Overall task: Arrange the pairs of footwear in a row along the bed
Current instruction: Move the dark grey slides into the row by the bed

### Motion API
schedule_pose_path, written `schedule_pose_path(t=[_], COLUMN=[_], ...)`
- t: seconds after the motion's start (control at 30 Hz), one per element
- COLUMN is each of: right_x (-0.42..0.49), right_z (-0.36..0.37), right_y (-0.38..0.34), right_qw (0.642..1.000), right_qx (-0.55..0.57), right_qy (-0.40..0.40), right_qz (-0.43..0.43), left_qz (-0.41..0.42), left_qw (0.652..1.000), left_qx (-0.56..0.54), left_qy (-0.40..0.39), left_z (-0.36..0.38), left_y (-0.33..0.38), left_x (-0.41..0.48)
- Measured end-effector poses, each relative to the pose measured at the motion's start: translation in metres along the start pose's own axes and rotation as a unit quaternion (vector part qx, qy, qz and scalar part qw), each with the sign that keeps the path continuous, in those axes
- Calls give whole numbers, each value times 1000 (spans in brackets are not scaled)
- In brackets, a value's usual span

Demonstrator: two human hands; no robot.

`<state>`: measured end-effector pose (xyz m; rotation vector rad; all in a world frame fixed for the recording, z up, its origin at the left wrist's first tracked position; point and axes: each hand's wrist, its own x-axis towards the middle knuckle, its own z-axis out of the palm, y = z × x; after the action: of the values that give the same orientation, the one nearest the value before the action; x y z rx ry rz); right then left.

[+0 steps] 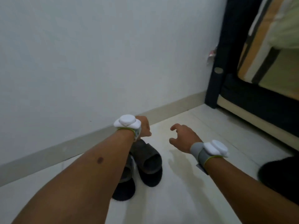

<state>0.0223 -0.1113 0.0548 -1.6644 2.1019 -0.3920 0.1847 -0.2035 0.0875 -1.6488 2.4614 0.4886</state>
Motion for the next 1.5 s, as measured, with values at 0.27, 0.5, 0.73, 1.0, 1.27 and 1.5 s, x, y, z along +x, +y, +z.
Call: schedule_pose_path(t=[0.27, 0.5, 0.73, 1.0, 1.27, 1.5], right_x=[30, 48, 31, 12, -23, -7], right_z=[87, 119, 65, -57, -102, -85], right_y=[-59, -67, -43, 65, 224, 298], right_qw=[983, 970, 996, 991, 950, 904], right_qx=[-87, -147, -35, 87, 192, 265], right_qy=[-125, -161, -57, 60, 100, 139], right_qz=[-100, -106, -59, 85, 224, 304], left_qz=[-44, -16, 8, 175, 325, 376], left_qw=[996, 994, 995, 980, 936, 910], left_qx=[-68, -35, -10, 90, 129, 173], left_qy=[-49, -105, -102, 23, 22, -4], left_z=[70, 98, 61, 20, 79, 132], left_y=[-113, -120, -72, 89, 271, 333], left_x=[-26, -16, -2, 44, 103, 166])
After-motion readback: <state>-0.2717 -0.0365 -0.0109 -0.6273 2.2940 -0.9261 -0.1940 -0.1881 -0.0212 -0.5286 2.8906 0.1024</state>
